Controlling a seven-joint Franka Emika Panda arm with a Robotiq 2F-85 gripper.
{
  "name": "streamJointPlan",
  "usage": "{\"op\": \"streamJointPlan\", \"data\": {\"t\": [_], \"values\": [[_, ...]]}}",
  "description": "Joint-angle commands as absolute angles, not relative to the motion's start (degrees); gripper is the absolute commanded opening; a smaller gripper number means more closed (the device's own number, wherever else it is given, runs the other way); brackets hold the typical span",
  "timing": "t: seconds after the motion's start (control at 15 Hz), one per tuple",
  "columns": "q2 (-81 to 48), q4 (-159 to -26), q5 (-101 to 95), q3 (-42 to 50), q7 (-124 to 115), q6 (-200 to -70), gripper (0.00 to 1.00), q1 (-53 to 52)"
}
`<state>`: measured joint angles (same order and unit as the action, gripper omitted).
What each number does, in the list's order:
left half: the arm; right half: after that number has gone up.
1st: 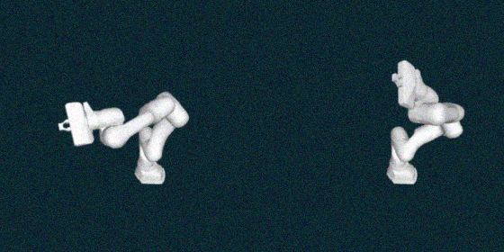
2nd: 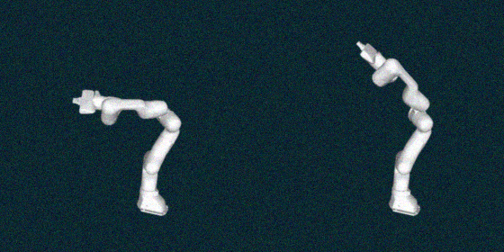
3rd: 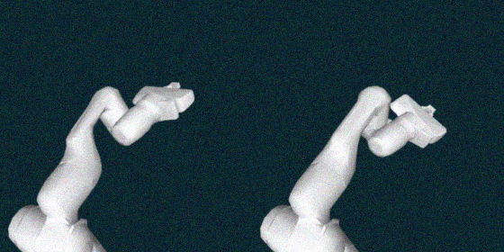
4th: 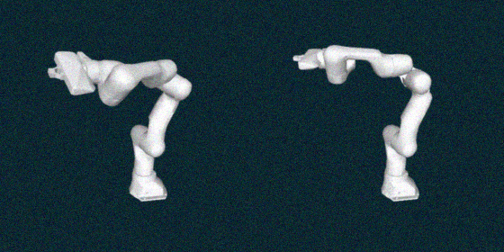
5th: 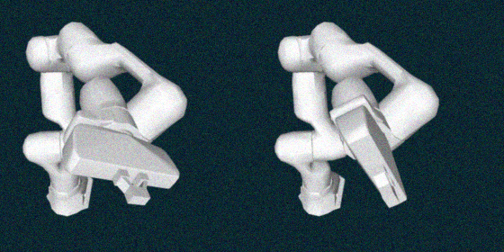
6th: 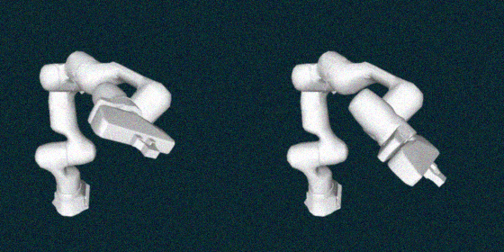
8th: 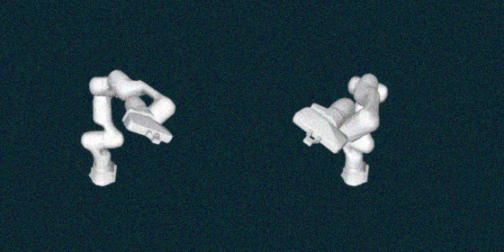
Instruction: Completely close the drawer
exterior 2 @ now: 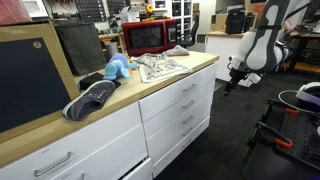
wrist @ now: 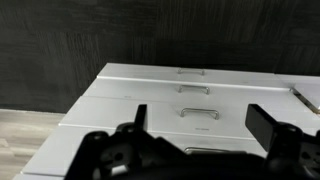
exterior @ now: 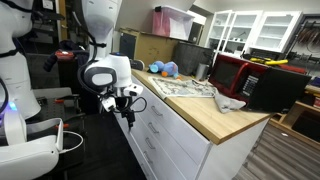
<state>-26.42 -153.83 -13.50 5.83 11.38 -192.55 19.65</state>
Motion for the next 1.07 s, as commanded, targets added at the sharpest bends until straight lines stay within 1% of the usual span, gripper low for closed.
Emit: {"op": "streamJointPlan", "data": {"t": [0.0, 0.27, 0.53, 0.8, 1.0], "values": [[-15.4, -158.5, -12.3, 7.7, 11.7, -179.6, 1.00, 16.9], [-7.2, -156.4, -11.5, 9.9, 9.6, -161.4, 1.00, 11.8], [1.8, -151.7, -10.6, 8.4, 7.8, -143.8, 1.00, 9.7], [8.4, -146.8, -9.3, 7.3, 6.7, -131.1, 1.00, 8.6], [12.4, -144.1, -8.2, 7.3, 7.5, -125.1, 1.00, 8.2]]}}
